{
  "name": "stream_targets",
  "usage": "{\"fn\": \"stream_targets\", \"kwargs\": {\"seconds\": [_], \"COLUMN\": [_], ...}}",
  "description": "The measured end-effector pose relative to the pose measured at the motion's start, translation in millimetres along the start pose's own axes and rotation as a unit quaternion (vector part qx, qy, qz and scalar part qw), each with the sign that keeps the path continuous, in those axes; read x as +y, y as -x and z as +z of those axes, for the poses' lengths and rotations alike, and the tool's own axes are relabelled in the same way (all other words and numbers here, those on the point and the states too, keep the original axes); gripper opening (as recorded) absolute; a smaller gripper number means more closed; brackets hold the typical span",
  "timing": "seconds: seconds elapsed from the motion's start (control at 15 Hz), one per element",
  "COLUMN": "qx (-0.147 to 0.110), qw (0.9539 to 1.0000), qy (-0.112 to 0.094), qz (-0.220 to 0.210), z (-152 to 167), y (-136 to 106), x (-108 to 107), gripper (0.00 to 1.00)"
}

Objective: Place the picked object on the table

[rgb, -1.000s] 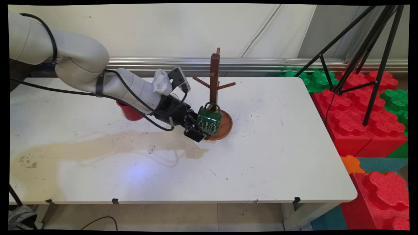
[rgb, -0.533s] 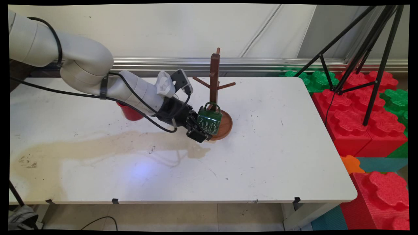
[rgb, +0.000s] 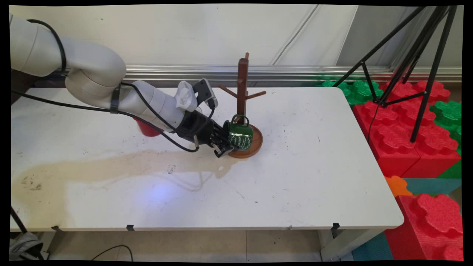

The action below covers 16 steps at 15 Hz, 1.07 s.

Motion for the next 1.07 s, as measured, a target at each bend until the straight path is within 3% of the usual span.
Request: {"fn": "stream_targets", "kwargs": {"seconds": [1.07], "qx": [0.011], "qw": [0.9993], "qy": [0.023], "qz": [0.027], "z": [-36.9], "y": [1.4], "x": [8.8], "gripper": [0.0]}}
